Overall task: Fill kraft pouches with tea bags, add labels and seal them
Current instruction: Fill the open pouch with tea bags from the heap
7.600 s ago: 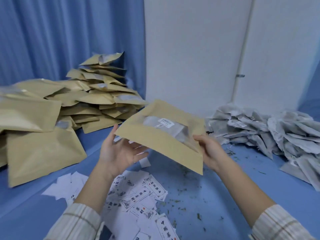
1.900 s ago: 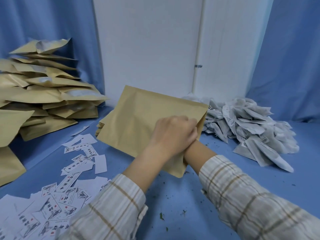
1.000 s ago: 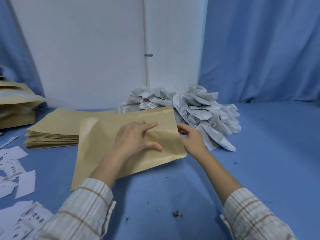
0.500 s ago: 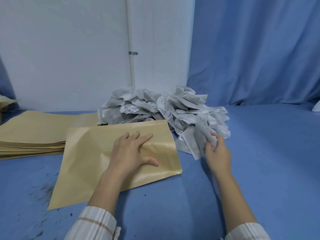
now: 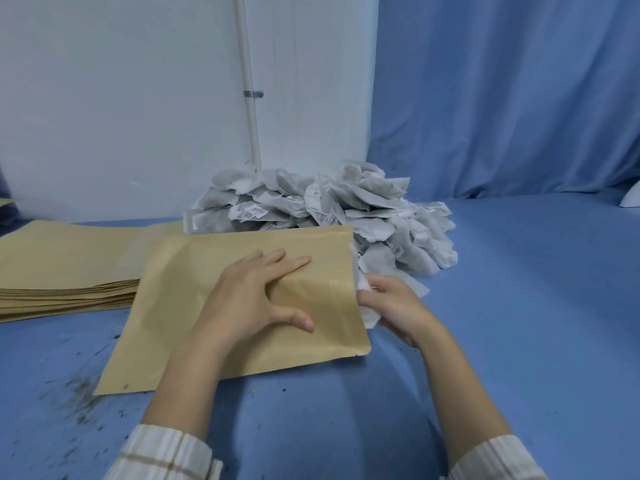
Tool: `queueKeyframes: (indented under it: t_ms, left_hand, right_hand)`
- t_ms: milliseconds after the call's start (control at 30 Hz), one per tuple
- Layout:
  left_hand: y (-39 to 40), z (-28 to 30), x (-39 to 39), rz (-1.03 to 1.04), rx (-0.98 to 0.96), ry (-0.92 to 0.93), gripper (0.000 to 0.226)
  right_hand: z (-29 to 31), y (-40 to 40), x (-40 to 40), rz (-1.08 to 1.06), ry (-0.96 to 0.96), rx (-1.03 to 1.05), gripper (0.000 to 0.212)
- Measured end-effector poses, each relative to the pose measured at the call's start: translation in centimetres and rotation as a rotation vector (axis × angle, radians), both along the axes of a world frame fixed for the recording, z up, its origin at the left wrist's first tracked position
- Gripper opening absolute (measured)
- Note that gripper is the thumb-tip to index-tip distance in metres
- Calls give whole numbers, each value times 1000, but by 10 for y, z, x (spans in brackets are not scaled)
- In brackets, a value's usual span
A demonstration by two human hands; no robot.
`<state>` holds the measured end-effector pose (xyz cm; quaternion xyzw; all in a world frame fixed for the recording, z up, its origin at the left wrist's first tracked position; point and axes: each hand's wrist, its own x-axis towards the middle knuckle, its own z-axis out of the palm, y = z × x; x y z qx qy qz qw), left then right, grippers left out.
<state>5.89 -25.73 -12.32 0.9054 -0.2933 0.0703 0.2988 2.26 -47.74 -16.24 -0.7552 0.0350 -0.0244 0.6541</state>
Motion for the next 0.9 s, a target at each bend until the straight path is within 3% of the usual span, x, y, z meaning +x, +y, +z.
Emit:
queueKeyframes:
  t_ms: [167,200,267,333,367,433,467,533,567,633,700,767,900]
  left_hand:
    - [-2,3,-3,5,111,-19,90]
    - [-3,3,-4,3,116,-21,89]
    - [-5,2,-4,3,116,-27,89]
    - [-8,2,-5,-4,139,-46,90]
    - [-10,1,-6,-9,171,-68,90]
    - [-11,-2,-5,6,220,-90,88]
    - [-10,-3,-3,35,224,-88,88]
    - [-5,-5,1,124,217,-87,91]
    - [-3,-6,3,165,228,-96,92]
    - [-2,-8,8,214,283,-122,95]
    - [-3,-10,10,225,312,-132,96]
    - [-4,-13,10,216,322,-118,96]
    - [-2,-16,11,216,273,-72,100]
  right_hand:
    - [10,24,9,-49,-39,-743,16]
    - [12,28,9,-68,-79,-777,11]
    - [15,30,7,-75,-117,-499,22]
    - [15,30,2,92,-27,-124,28]
    - [15,32,-2,191,61,-38,27]
    - [10,31,0,280,104,-89,23]
    - [7,28,3,210,15,-160,21]
    - [1,15,9,-161,-181,-283,15]
    - [-4,5,11,-366,-203,-418,23]
    - [-17,-14,11,-579,24,-772,56]
    - [-29,-26,7,-579,268,-896,69]
    - [-34,-30,9,-589,179,-817,55]
    - [-23,-34,5,-635,-172,-459,22]
